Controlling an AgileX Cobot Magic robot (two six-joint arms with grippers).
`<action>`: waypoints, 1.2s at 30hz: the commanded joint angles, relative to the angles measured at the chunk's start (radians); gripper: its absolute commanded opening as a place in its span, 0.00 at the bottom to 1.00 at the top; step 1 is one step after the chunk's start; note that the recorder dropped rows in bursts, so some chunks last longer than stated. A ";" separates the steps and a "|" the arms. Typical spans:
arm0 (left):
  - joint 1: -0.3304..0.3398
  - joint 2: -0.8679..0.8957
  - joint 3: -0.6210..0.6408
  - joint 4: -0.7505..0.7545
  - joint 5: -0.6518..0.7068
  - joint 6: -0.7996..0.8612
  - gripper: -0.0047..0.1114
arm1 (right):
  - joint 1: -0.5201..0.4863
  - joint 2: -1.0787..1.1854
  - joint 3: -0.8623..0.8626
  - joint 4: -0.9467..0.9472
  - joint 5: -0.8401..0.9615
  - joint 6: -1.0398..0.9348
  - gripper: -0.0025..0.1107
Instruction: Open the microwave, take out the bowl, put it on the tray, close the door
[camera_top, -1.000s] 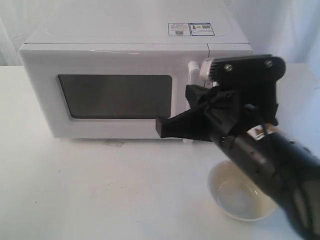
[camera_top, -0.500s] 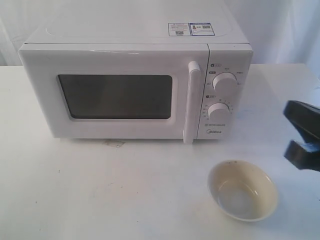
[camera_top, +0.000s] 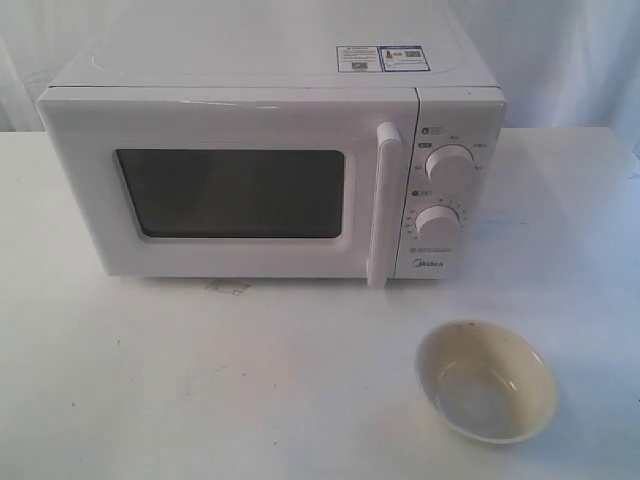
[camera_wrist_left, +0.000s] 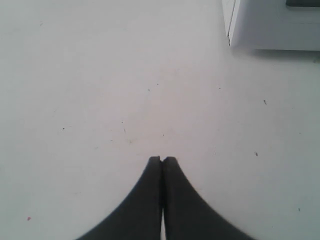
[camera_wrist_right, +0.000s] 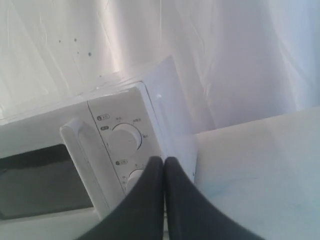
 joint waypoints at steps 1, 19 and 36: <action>0.002 -0.004 0.003 0.000 0.019 0.000 0.04 | -0.062 -0.092 0.028 -0.006 0.049 0.004 0.02; 0.001 -0.004 0.003 0.000 0.015 0.000 0.04 | -0.065 -0.092 0.028 -0.026 0.069 0.339 0.02; 0.001 -0.004 0.003 0.000 0.015 0.000 0.04 | -0.065 -0.092 0.028 -1.372 0.326 1.277 0.02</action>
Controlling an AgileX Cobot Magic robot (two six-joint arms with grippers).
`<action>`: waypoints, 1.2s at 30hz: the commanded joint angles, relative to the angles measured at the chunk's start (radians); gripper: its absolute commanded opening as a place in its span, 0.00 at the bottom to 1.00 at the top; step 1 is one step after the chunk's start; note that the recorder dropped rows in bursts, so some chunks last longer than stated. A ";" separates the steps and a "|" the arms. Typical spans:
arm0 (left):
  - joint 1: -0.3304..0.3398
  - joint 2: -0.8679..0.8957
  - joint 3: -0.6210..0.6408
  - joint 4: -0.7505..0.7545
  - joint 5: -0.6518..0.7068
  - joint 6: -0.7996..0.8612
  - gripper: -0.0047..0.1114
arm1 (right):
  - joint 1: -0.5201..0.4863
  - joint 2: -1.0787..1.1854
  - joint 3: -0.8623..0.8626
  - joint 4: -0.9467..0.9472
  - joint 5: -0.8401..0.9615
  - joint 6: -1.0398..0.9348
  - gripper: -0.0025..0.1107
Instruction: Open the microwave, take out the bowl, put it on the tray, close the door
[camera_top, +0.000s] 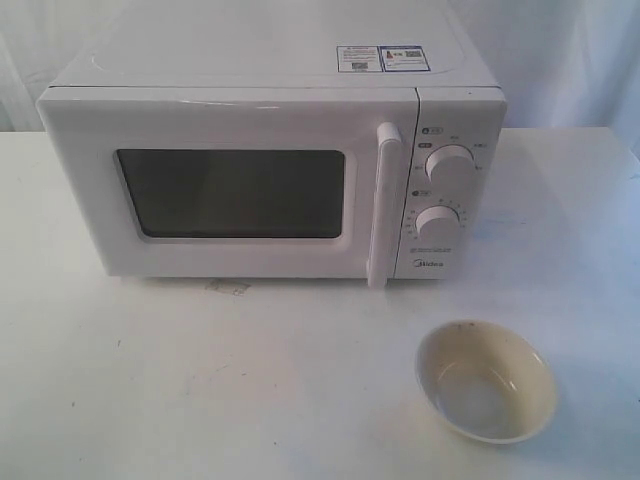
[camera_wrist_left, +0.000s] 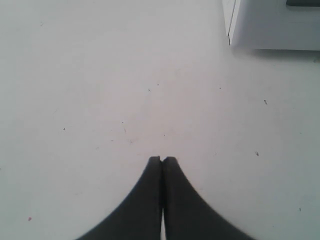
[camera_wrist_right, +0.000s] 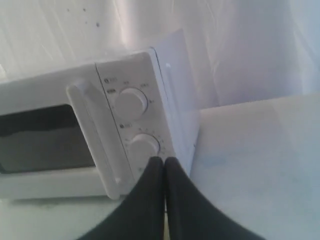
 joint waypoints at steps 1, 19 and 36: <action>0.001 -0.004 0.003 -0.003 0.015 0.000 0.04 | -0.008 -0.006 0.007 -0.086 0.147 0.062 0.02; 0.001 -0.004 0.003 -0.003 0.015 0.000 0.04 | -0.008 -0.006 0.007 0.150 0.260 -0.319 0.02; 0.001 -0.004 0.003 -0.003 0.015 0.000 0.04 | -0.065 -0.006 0.007 0.182 0.268 -0.317 0.02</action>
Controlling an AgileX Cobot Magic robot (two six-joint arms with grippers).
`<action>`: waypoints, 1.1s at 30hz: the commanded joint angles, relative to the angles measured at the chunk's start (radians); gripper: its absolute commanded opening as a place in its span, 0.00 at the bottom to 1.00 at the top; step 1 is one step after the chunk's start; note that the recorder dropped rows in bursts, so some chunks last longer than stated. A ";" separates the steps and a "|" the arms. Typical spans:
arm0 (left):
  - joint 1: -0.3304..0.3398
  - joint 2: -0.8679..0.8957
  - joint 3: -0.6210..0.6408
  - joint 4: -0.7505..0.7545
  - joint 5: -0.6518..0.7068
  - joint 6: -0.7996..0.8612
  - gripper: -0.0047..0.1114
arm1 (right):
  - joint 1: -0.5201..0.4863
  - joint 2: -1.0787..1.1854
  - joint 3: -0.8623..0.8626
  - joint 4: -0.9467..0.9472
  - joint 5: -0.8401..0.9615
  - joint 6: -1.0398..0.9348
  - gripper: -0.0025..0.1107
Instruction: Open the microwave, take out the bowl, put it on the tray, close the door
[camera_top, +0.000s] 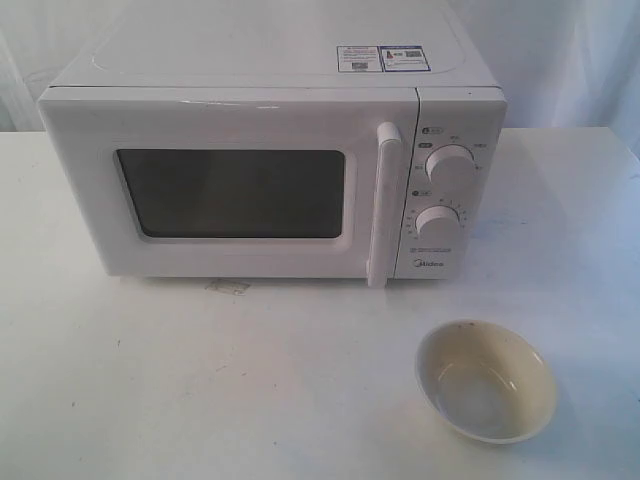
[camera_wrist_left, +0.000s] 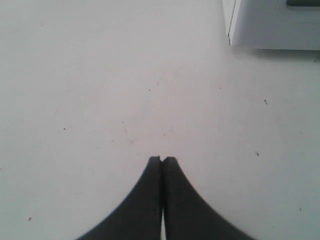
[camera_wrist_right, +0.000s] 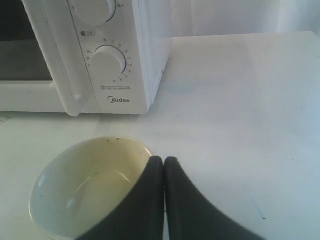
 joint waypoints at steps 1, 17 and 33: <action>0.001 -0.004 0.003 -0.003 0.015 0.000 0.04 | -0.015 -0.006 0.007 0.004 0.002 0.004 0.02; 0.001 -0.004 0.003 -0.003 0.015 0.000 0.04 | -0.014 -0.006 0.007 0.009 0.002 0.004 0.02; 0.001 -0.004 0.003 -0.003 0.015 0.000 0.04 | -0.014 -0.006 0.007 0.008 0.002 0.020 0.02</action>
